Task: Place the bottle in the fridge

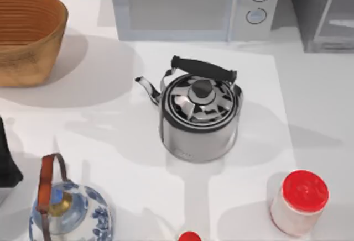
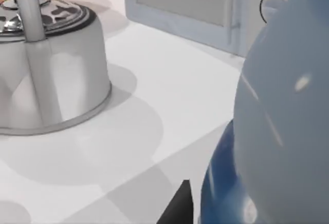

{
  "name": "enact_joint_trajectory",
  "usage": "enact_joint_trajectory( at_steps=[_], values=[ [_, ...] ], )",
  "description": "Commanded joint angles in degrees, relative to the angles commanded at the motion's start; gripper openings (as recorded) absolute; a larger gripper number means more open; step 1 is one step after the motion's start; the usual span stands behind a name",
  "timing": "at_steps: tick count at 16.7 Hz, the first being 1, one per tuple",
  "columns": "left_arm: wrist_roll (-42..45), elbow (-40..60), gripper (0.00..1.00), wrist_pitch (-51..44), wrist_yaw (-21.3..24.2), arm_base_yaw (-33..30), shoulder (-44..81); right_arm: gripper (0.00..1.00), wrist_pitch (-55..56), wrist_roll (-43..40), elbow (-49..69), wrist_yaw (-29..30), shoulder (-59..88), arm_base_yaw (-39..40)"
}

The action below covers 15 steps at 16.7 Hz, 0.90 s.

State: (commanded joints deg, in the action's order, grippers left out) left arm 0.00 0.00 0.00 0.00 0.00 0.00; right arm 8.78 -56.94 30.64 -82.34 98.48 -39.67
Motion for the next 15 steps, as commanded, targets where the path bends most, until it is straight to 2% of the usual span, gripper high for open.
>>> enact_joint_trajectory(
  at_steps=[3,7,10,15],
  values=[
    [0.00,0.00,1.00,0.00,0.00,0.00,0.00,0.01,-0.42,2.71,-1.24,2.63,-3.37,0.83],
    [0.00,0.00,1.00,0.00,0.00,0.00,0.00,0.01,-1.63,10.69,-5.13,11.92,-15.28,4.44],
    [0.00,0.00,1.00,0.00,0.00,0.00,0.00,0.01,-2.89,18.50,-9.28,22.94,-29.43,9.04],
    [0.00,0.00,1.00,0.00,0.00,0.00,0.00,0.01,-5.35,32.95,-17.55,45.75,-57.64,19.49]
  ],
)
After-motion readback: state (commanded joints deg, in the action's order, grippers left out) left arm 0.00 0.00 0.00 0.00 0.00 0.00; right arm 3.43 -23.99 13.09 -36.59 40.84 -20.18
